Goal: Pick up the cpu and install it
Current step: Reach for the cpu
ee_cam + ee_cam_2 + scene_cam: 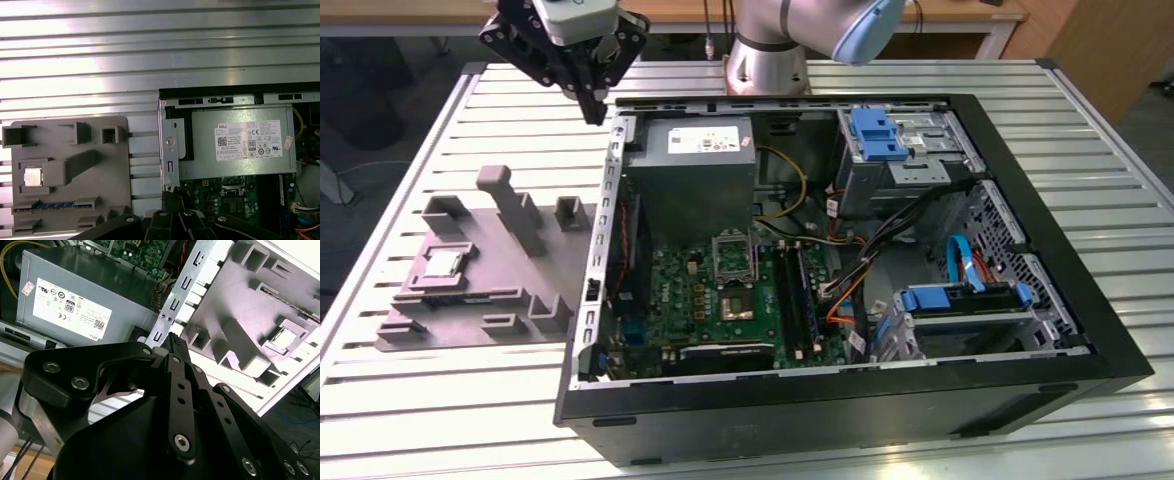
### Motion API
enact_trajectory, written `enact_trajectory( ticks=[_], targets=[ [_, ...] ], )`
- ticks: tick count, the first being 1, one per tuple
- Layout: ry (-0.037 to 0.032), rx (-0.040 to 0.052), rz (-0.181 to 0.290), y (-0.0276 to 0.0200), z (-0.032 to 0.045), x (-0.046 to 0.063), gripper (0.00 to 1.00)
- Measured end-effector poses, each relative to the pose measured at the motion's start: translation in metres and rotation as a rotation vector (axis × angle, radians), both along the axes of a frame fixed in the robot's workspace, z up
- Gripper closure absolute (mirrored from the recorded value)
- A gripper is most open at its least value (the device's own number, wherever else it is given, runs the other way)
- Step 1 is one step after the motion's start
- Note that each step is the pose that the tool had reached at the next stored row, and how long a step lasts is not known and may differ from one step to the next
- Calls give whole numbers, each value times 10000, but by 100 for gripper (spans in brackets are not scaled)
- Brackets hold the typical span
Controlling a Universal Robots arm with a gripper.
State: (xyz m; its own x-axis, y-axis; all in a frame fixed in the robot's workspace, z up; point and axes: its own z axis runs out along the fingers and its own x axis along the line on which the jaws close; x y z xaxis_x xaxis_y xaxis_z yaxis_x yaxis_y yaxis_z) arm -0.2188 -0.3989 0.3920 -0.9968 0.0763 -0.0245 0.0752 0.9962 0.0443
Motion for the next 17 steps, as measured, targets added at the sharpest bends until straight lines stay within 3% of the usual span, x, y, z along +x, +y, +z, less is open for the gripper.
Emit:
enact_trajectory(
  ticks=[17],
  targets=[
    [-1,1,-1,0,-1,-36,89]
  ],
)
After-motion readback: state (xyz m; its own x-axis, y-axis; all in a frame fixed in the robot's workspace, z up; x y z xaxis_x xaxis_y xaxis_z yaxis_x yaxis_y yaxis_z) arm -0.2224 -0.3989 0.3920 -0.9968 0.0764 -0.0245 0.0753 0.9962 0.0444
